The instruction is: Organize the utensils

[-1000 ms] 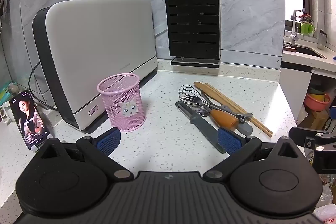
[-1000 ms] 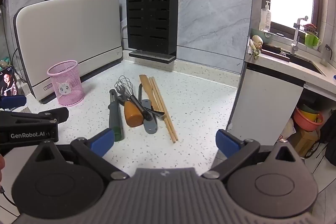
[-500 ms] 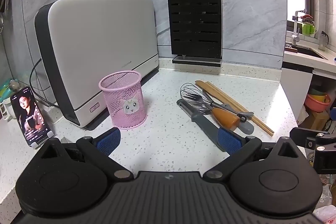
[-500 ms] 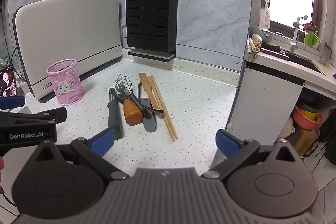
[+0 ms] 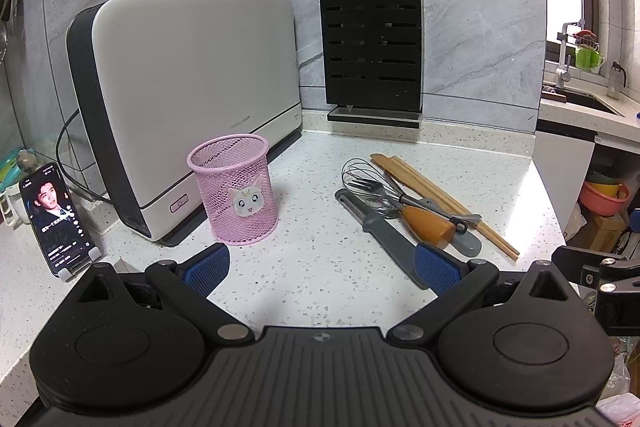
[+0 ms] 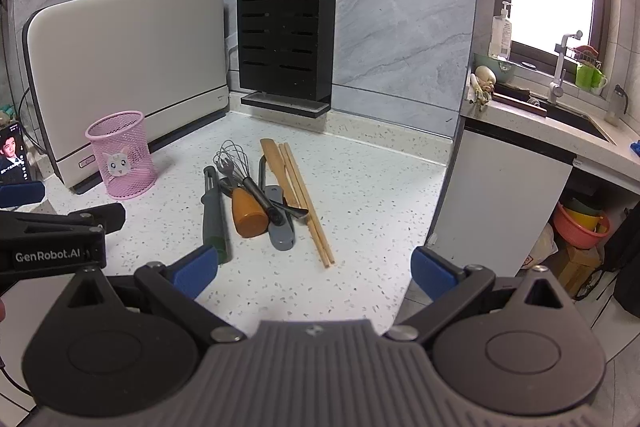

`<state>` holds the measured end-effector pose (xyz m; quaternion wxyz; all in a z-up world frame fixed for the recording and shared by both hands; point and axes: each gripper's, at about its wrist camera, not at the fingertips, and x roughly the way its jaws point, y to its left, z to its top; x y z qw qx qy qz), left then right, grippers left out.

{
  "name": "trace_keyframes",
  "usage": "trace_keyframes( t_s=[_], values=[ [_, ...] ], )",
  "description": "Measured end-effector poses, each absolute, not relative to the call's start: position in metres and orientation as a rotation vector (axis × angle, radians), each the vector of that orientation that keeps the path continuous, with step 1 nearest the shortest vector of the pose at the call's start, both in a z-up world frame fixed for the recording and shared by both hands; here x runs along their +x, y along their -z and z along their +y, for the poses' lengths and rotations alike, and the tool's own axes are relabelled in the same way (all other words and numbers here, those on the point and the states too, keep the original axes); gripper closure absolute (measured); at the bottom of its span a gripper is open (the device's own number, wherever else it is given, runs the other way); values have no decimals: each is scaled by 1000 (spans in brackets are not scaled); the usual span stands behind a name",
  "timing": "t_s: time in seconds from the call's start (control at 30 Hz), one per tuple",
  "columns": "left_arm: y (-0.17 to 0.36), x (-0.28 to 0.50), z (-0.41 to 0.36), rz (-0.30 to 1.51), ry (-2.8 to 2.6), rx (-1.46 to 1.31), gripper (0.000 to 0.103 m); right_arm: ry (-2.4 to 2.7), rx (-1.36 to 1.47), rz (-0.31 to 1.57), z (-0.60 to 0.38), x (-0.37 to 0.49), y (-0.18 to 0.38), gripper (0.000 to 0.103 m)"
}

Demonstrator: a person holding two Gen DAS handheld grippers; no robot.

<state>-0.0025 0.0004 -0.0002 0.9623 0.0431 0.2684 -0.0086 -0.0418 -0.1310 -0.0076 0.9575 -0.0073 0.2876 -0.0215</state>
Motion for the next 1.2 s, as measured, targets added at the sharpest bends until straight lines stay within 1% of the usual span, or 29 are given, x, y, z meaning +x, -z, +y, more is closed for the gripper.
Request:
trace_keyframes(
  t_s=[1.2],
  values=[
    [2, -5, -2, 542, 17, 86, 0, 37, -29, 597, -128, -44, 12, 3]
  ],
)
